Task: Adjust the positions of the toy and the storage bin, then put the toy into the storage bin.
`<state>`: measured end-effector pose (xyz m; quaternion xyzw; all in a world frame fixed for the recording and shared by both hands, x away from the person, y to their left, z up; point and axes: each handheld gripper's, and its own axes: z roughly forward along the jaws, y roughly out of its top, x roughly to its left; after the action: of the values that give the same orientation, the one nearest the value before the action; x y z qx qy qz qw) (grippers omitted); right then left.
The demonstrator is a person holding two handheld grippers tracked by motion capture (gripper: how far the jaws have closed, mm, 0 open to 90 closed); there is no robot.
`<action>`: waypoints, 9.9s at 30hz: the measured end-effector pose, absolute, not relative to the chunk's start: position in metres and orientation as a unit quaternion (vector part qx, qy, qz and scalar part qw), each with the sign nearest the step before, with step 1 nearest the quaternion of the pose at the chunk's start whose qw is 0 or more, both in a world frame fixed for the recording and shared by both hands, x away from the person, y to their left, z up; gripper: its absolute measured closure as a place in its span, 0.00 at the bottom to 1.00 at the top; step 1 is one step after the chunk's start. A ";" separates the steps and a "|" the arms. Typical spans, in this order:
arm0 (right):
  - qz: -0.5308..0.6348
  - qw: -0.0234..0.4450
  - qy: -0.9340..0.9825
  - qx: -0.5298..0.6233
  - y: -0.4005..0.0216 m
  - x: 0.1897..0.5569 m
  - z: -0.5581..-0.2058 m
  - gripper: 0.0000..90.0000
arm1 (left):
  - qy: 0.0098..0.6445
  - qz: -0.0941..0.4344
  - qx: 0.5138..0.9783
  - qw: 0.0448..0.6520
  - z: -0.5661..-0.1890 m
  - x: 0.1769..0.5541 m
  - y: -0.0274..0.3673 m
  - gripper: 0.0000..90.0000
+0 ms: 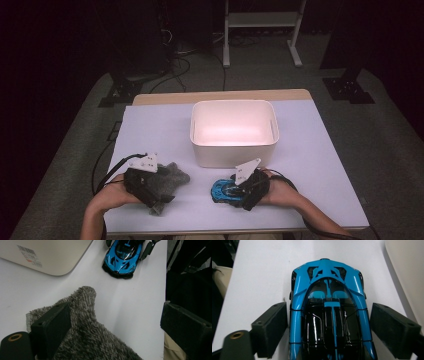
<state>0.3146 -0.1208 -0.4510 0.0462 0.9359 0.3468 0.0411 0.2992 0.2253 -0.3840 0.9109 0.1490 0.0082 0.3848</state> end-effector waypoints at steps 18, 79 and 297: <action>0.330 0.030 0.942 0.059 -0.124 0.317 -0.453 0.14 | 0.148 0.004 0.913 0.381 -0.385 0.299 0.224 0.10; 0.324 0.023 0.945 0.050 -0.101 0.319 -0.449 0.27 | 0.146 0.007 0.912 0.384 -0.382 0.299 0.225 0.10; 0.292 -0.003 0.955 0.050 -0.088 0.465 -0.331 0.30 | 0.166 0.032 0.905 0.391 -0.374 0.298 0.248 0.09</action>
<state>0.4646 -0.0878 -0.3311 0.0500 0.9550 0.2924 -0.0027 0.2976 0.2484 -0.3737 0.9049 0.1660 0.0317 0.3905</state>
